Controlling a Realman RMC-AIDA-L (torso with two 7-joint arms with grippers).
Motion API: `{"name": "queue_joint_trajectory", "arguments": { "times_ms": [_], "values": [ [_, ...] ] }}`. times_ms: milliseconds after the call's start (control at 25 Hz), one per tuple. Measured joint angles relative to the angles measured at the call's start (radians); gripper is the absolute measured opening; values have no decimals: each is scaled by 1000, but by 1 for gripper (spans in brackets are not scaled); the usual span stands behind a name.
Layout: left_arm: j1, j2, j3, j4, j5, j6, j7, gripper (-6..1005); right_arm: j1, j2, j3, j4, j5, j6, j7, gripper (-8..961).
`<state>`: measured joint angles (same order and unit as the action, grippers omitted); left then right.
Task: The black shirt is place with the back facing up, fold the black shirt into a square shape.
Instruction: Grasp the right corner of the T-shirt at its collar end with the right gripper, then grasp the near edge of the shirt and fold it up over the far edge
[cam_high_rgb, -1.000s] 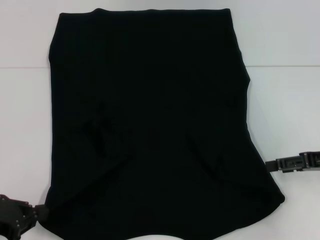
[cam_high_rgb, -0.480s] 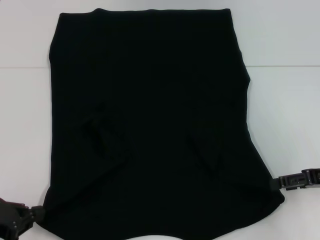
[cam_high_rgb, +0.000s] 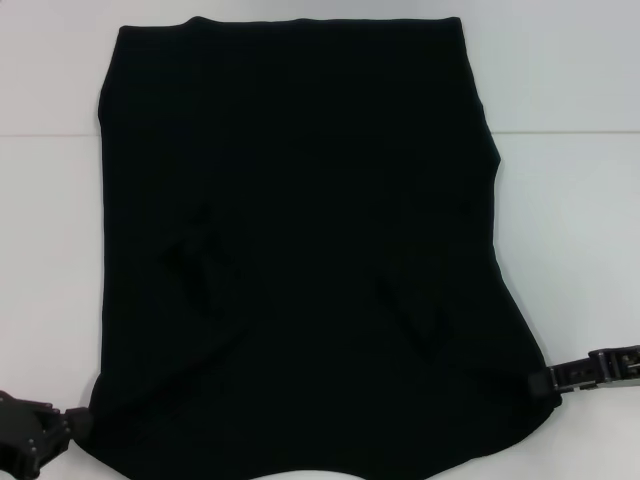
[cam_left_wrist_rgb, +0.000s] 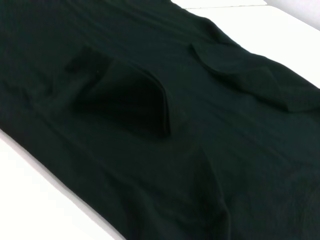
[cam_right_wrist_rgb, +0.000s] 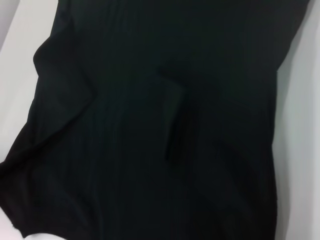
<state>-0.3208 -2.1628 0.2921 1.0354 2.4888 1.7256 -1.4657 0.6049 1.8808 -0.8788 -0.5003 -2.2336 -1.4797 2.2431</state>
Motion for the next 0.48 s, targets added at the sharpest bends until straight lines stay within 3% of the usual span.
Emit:
{"name": "queue_joint_trajectory", "arguments": {
  "times_ms": [400,480],
  "values": [
    [-2,1,5,0,1,-5,2,33,2,8,-1,6,-19,4,-1,376],
    [-3,1,5,0,1,-6,2,34,9,12,-1,8,-28,9,-2,216]
  ]
}}
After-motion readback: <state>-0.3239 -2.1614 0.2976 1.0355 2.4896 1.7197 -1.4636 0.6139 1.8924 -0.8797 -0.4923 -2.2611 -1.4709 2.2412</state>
